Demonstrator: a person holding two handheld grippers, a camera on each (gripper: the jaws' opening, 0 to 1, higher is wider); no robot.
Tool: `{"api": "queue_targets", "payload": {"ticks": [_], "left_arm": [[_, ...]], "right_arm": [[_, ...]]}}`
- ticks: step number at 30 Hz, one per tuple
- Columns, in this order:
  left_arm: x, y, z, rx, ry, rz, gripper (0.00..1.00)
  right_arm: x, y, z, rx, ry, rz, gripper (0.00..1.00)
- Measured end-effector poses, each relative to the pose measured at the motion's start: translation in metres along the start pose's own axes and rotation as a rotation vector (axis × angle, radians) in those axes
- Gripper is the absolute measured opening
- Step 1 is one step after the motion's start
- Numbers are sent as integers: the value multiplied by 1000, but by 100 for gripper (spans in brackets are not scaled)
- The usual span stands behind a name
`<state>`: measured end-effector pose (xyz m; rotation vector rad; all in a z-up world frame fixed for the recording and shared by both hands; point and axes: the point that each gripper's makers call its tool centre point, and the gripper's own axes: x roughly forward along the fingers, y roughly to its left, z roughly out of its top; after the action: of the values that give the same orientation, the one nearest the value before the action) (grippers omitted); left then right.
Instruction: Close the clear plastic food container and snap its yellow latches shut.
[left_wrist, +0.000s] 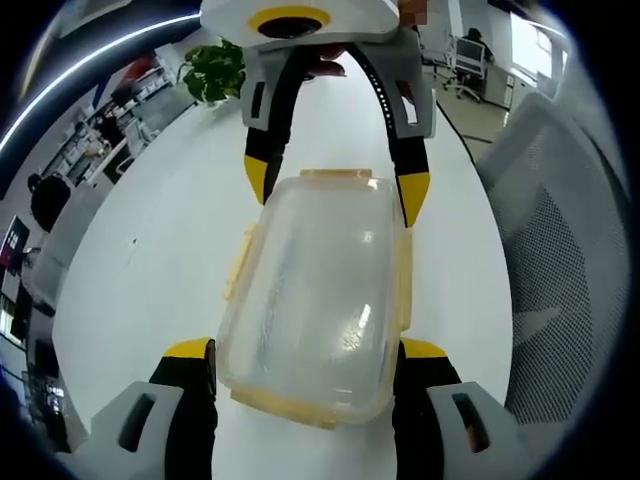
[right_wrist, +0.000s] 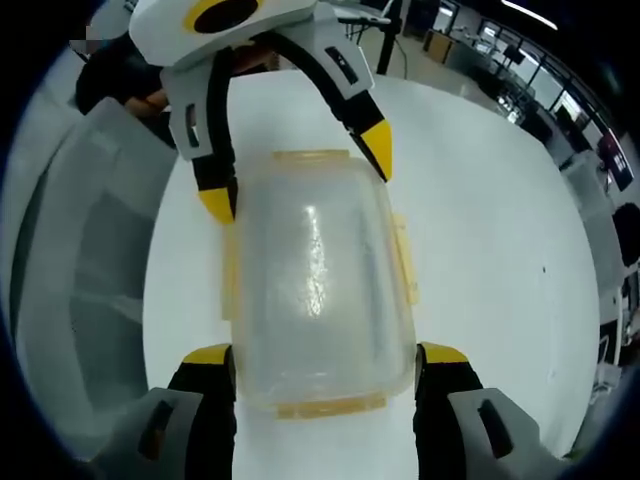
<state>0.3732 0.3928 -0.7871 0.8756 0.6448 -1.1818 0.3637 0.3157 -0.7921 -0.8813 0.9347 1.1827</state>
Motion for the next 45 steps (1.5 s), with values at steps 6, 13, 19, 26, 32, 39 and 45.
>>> {"api": "queue_targets", "payload": {"ticks": [6, 13, 19, 26, 32, 39, 45], "left_arm": [[0, 0, 0, -1, -4, 3, 72], [1, 4, 0, 8, 6, 1, 72], [2, 9, -1, 11, 15, 2, 72], [4, 16, -2, 15, 18, 2, 72], [6, 23, -3, 21, 25, 1, 72], [9, 29, -1, 32, 32, -2, 71], [10, 36, -2, 28, 29, 0, 71]], "right_arm": [[0, 0, 0, -3, 1, 4, 73], [1, -4, 2, -7, -11, 5, 73], [2, -9, 4, -5, -20, 2, 73], [3, -15, 5, 0, -27, -1, 73], [4, -21, 7, 1, -32, 0, 73], [5, -30, 8, -8, -28, 3, 73], [6, -36, 9, -12, -35, 5, 73]]}}
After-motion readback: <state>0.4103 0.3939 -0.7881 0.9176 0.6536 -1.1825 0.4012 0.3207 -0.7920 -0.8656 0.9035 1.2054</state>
